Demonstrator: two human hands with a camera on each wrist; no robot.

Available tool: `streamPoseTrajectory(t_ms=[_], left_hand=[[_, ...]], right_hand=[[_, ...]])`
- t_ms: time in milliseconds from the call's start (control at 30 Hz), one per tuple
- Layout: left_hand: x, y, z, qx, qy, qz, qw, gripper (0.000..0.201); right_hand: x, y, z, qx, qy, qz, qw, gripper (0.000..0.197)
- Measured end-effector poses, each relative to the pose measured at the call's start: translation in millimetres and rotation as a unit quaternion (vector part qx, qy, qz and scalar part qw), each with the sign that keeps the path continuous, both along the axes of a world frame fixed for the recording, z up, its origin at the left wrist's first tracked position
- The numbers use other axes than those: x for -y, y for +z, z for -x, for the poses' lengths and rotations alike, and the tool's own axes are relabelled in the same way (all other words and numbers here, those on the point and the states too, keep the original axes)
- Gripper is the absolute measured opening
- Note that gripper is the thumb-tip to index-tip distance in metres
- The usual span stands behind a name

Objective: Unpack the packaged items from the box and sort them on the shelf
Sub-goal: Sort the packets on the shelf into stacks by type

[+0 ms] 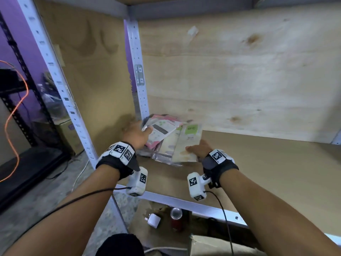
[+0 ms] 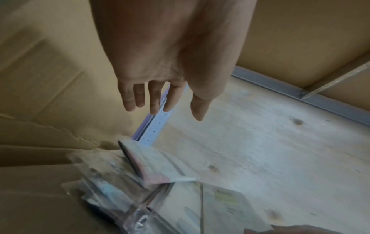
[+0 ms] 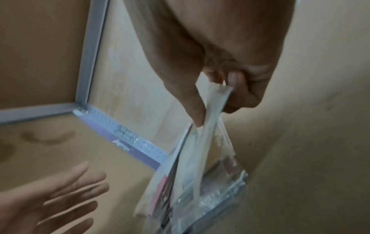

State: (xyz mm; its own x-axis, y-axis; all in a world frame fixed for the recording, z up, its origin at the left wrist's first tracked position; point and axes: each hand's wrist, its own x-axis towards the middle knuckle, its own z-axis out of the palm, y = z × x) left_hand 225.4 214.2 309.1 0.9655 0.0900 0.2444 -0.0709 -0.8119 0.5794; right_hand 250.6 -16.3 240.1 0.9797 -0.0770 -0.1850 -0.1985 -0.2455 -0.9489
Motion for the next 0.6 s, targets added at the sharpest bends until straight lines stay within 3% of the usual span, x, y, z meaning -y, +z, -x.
streamPoseTrajectory(t_ms=[167, 300, 467, 600], left_hand=[[50, 7, 21, 0.019, -0.030, 0.011, 0.999, 0.041], [112, 3, 25, -0.087, -0.124, 0.108, 0.983, 0.054], [182, -2, 26, -0.242, -0.177, 0.356, 0.885, 0.092], [222, -4, 16, -0.274, -0.170, 0.501, 0.803, 0.085]], right_hand=[[47, 3, 36, -0.009, -0.005, -0.026, 1.000, 0.037], [89, 15, 68, 0.037, -0.021, 0.018, 0.999, 0.037], [130, 27, 101, 0.175, -0.025, 0.185, 0.967, 0.024], [151, 24, 114, 0.250, 0.005, 0.319, 0.914, 0.038]])
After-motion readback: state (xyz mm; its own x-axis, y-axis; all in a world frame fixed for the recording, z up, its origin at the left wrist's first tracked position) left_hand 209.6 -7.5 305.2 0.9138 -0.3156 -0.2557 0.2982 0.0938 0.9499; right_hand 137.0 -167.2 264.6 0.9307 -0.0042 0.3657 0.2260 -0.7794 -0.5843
